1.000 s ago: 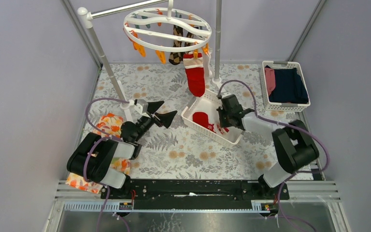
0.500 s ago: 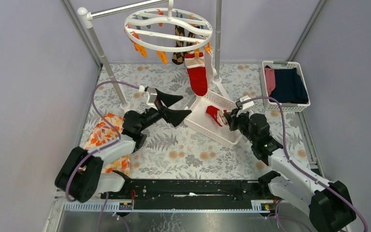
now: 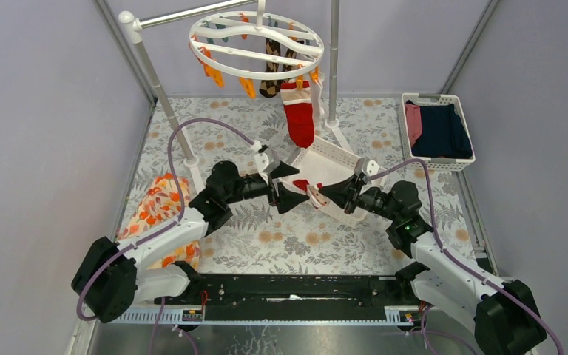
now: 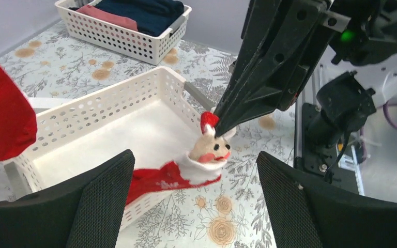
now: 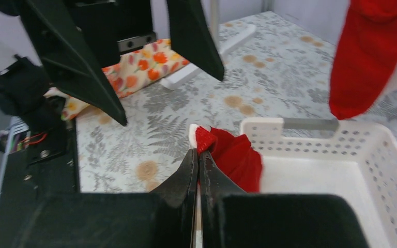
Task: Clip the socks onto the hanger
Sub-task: Pick up the sock from the bin.
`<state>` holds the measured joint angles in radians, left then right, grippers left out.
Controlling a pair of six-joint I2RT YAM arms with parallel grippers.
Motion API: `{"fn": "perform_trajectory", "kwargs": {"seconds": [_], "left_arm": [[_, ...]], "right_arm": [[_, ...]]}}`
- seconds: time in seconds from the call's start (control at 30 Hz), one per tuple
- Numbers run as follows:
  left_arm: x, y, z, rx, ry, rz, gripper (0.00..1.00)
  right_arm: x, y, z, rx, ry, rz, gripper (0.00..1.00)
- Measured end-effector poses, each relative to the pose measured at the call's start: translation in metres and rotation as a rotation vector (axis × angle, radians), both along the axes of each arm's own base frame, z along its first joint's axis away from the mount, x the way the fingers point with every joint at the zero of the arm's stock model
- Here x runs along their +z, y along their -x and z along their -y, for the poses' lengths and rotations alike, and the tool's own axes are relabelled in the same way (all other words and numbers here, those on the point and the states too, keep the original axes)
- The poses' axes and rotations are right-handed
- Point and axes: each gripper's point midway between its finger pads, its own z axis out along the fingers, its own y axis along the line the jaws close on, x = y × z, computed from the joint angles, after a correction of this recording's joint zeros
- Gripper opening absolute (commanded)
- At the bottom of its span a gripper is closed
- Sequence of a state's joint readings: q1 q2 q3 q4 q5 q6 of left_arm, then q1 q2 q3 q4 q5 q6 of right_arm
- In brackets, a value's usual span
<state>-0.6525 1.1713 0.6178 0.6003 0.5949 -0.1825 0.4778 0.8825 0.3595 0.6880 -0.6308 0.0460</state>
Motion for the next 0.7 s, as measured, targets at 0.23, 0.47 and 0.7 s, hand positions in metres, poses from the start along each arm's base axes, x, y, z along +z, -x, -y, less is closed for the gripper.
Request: {"fn": "perform_trajectory", "kwargs": {"seconds": [0.23,0.47,0.7], "left_arm": [[-0.008,0.009,0.005,-0.061,-0.117,0.118,0.85],[-0.023,0.031,0.014,-0.182,-0.172,0.135,0.59],[-0.031,0.046,0.017,-0.245,-0.199,0.135,0.0]], "right_arm": [[0.004,0.029,-0.014,0.19,-0.017,0.002,0.0],[0.011,0.044,-0.016,0.269,-0.032,0.022,0.0],[0.011,0.047,-0.017,0.288,-0.032,0.019,0.0]]}}
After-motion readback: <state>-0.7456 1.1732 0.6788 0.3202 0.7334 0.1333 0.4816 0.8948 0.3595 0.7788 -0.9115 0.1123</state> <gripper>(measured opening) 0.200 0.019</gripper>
